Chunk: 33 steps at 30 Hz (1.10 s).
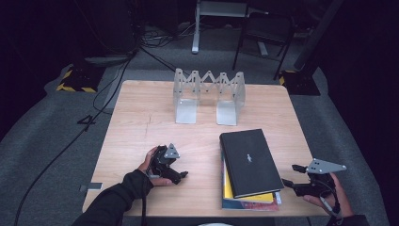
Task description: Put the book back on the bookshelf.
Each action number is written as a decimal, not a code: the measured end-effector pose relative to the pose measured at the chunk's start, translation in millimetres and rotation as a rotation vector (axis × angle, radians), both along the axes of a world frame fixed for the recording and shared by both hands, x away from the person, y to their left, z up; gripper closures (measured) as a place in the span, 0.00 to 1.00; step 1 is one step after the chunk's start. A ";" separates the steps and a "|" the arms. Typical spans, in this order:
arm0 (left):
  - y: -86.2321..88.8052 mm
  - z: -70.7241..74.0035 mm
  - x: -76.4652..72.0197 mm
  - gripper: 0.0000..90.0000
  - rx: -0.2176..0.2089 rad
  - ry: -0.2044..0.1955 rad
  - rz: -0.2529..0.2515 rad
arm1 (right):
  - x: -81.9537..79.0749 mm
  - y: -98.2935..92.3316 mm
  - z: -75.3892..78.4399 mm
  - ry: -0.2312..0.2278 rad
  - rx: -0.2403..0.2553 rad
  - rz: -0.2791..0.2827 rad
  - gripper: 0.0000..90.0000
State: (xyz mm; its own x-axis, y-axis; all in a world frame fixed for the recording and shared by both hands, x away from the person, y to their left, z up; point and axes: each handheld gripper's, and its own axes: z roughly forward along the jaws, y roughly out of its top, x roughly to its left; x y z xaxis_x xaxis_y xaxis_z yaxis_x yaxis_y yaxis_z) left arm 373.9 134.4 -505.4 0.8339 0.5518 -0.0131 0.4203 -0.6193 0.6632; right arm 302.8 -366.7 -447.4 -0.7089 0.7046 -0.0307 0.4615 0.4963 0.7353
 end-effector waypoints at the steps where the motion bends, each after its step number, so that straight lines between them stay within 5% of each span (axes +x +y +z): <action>1: 0.0 0.0 0.0 0.01 0.000 0.000 0.000 | -2.2 -0.4 1.2 0.000 0.005 0.004 0.31; 10: -0.5 0.0 -0.1 0.01 0.001 0.000 0.003 | -18.1 -4.8 15.0 -0.031 0.029 0.028 0.31; 17: -2.3 -0.1 0.1 0.01 0.003 -0.003 0.004 | -19.4 -0.6 30.9 -0.074 0.136 0.028 0.32; 28: -8.5 0.1 1.1 0.01 0.002 0.000 -0.023 | -11.2 23.7 42.9 -0.079 0.135 0.079 0.29; 29: -9.3 0.2 1.4 0.01 0.004 -0.001 -0.027 | -10.4 24.8 45.1 -0.065 0.175 0.090 0.28; 33: -13.7 0.4 2.2 0.01 0.004 -0.001 -0.044 | -7.6 34.7 40.8 -0.035 0.144 0.109 0.27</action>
